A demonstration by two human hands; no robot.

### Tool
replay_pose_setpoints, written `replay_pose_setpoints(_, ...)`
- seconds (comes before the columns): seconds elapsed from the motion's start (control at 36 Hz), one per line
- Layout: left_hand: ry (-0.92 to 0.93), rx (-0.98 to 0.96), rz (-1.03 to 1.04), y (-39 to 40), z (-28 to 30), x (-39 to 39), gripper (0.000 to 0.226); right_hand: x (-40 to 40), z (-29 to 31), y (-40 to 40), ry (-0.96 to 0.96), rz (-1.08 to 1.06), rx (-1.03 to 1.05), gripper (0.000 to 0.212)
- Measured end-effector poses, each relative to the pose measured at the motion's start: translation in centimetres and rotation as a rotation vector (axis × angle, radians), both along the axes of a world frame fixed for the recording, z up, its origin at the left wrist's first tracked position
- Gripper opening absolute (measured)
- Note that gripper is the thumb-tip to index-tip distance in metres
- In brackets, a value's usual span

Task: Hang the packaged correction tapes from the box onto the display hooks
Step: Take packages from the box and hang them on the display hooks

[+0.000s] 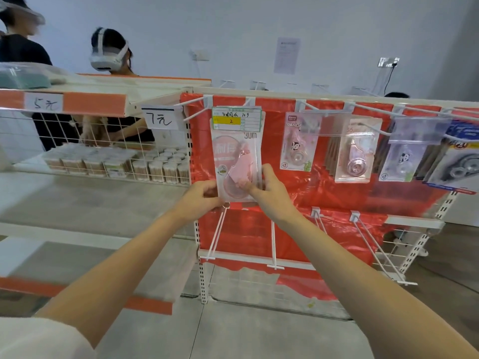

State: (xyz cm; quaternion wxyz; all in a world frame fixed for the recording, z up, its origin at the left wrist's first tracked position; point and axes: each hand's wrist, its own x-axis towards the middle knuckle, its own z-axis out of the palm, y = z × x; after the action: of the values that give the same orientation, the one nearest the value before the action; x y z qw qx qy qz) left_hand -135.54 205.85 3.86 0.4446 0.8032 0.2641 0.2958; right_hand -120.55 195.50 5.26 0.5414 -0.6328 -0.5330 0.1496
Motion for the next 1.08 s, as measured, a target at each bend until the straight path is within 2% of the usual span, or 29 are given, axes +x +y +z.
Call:
replay_pose_setpoints(0.08, -0.041, 0.017, -0.022, -0.4, 0.6, -0.2, 0.028, 0.0, -0.5, -0.1, 0.007, -0.002, -0.026, 0.025)
replay_pose_setpoints(0.19, -0.119, 0.030, -0.046, -1.2, 1.6, 0.2, 0.002, 0.0, -1.0, -0.6, 0.035, -0.040, -0.015, 0.033)
replay_pose_setpoints(0.28, -0.140, 0.074, -0.025, -1.7, 2.1, 1.0, 0.014, 0.1, -0.9, -1.0, 0.049, -0.049, -0.003, 0.035)
replay_pose_setpoints(0.33, -0.143, 0.102, -0.007, -1.8, 2.1, 1.4, 0.004, 0.1, -0.8, -1.2, 0.052, -0.053, 0.000, 0.035)
replay_pose_setpoints(0.39, -0.148, 0.082, 0.009, -1.8, 2.3, 1.5, 0.016, 0.1, -0.6, -1.2, 0.082, -0.044, -0.002, 0.042)
replay_pose_setpoints(0.44, -0.155, 0.057, 0.037, -1.7, 2.3, 1.5, 0.018, -0.1, -0.3, -1.1, 0.111, -0.039, -0.013, 0.047)
replay_pose_setpoints(0.58, -0.219, -0.057, 0.064, -1.2, 2.2, 1.5, 0.012, -0.4, 0.8, -0.7, 0.150, -0.002, -0.019, 0.032)
replay_pose_setpoints(0.67, -0.141, -0.024, 0.092, -1.0, 1.8, 1.8, 0.018, -0.1, 0.5, -0.5, 0.101, -0.016, -0.102, 0.040)
replay_pose_setpoints(0.78, -0.020, 0.035, 0.107, -0.8, 0.6, 2.3, 0.032, 0.6, 0.1, -0.4, 0.064, -0.040, -0.151, 0.034)
replay_pose_setpoints(0.86, 0.040, 0.059, 0.096, -0.4, -0.2, 2.7, 0.024, 0.8, 0.3, -0.2, 0.055, -0.066, -0.176, 0.034)
replay_pose_setpoints(0.94, 0.130, 0.119, 0.126, 0.4, -0.7, 3.1, 0.035, 0.9, 0.2, 0.3, 0.022, -0.084, -0.209, 0.033)
replay_pose_setpoints(1.08, 0.413, 0.468, 0.234, 2.0, -0.4, 3.7, 0.042, 1.2, -0.2, 1.9, 0.003, -0.107, -0.246, 0.030)
